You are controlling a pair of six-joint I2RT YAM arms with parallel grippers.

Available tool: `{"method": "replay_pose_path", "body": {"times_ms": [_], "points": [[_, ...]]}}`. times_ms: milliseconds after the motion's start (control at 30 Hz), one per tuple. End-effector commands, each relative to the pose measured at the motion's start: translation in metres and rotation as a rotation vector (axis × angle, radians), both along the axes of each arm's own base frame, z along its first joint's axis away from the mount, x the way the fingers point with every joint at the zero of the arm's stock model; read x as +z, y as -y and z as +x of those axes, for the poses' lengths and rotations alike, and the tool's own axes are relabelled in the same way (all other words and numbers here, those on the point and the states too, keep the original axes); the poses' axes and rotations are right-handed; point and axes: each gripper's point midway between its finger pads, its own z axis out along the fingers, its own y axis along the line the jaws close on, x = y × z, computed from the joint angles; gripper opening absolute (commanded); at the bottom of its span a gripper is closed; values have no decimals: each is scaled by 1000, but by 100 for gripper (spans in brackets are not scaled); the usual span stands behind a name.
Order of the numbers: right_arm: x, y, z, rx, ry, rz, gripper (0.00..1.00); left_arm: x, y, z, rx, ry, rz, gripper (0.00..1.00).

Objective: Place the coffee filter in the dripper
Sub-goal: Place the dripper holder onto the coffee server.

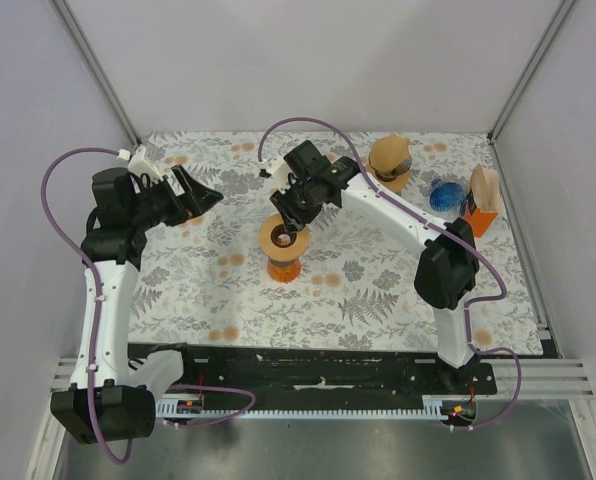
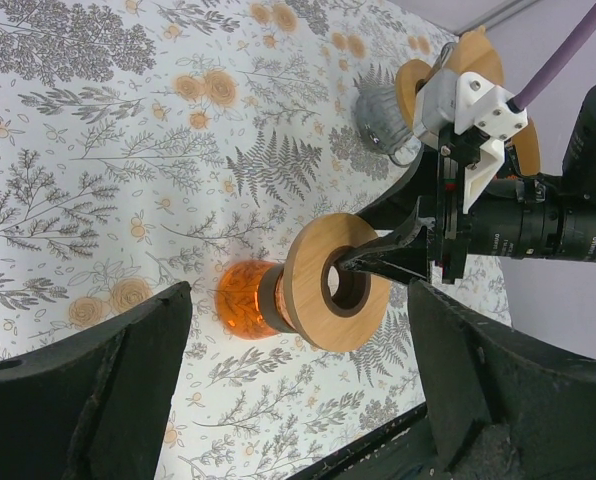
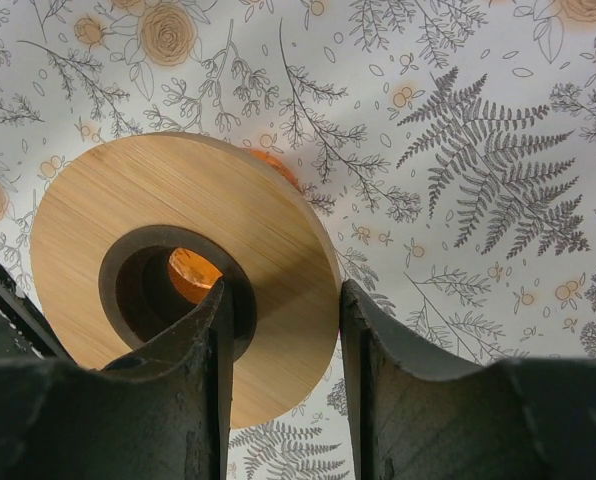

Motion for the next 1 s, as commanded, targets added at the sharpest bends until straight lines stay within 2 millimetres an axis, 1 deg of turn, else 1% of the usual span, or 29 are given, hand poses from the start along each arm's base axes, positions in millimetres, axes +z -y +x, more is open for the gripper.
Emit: {"method": "replay_pose_path", "body": {"times_ms": [0,67,133,267,333,400,500,600,733,867,967], "points": [[34,-12,-6,41,19,87,2,8,-4,2,-5,41,35,93],[42,-14,-8,49,34,99,3,7,-4,3,-4,39,34,93],[43,-16,-10,63,45,98,4,8,-4,3,-6,38,28,93],[29,-21,-12,77,42,68,9,10,-3,2,-11,41,20,94],[21,-23,-11,78,34,58,15,9,-3,3,-9,40,20,94],[17,-24,-8,72,39,47,22,9,-4,2,-9,40,19,94],[15,-21,-2,55,57,32,36,9,-4,2,-11,40,16,94],[15,-20,0,50,69,24,44,8,-3,1,-16,36,15,94],[16,-21,8,34,94,14,45,8,-3,1,-14,37,12,95],[11,-24,12,28,87,9,47,10,-2,0,-17,41,8,95],[9,-24,11,33,79,10,56,10,-2,0,-18,42,9,95]]}}
